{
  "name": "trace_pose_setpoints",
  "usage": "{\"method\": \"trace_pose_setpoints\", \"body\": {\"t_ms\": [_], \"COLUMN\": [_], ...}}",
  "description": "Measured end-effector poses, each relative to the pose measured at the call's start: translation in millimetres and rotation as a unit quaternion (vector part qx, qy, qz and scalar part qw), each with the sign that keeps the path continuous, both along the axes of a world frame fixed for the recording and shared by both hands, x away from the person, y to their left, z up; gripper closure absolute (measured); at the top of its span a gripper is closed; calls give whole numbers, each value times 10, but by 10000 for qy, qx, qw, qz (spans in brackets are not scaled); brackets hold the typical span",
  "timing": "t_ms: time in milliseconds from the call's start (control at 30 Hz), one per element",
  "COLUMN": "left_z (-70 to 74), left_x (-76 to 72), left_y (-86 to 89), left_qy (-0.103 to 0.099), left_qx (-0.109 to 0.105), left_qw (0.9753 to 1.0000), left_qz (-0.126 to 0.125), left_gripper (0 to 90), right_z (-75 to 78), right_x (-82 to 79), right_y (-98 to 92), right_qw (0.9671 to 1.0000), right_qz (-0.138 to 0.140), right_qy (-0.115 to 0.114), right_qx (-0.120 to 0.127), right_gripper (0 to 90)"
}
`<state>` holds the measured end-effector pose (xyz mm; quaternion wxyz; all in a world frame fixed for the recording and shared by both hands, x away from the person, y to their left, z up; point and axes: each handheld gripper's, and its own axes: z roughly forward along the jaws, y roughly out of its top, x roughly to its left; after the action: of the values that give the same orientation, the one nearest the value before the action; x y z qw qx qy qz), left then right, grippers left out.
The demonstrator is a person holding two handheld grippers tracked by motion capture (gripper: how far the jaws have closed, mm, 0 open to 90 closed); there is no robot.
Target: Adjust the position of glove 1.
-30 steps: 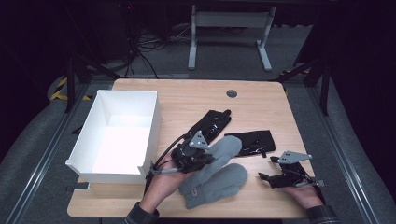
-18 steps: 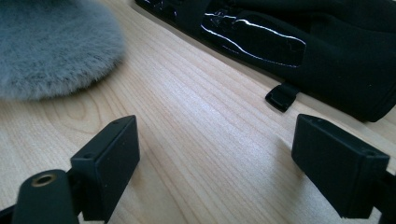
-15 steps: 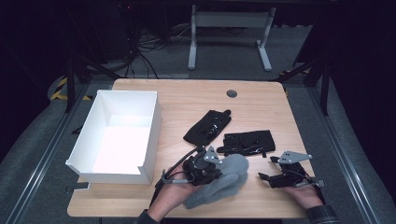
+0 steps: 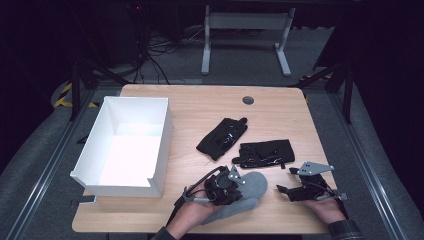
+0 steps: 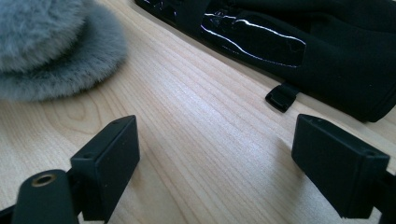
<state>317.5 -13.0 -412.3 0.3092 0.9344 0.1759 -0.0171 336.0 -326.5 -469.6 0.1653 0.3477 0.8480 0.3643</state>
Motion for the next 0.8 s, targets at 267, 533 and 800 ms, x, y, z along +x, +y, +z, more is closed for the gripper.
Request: {"method": "trace_pose_setpoints", "body": {"t_ms": [267, 533, 800], "left_z": [-2, 202, 206], "left_x": [6, 61, 247], "left_y": [-9, 201, 363], "left_qy": [-30, -251, -321], "left_qx": [-38, -556, -722], "left_qw": [10000, 9981, 9963], "left_qz": [-42, 126, 347], "left_gripper": [847, 640, 390], "right_z": [0, 75, 159], "right_x": [0, -14, -87], "right_y": [1, 11, 124], "right_qw": [10000, 9998, 9985], "right_qz": [-3, 69, 394], "right_qy": [-3, 177, 220], "right_qx": [-2, 65, 323], "right_gripper": [156, 276, 388]}}
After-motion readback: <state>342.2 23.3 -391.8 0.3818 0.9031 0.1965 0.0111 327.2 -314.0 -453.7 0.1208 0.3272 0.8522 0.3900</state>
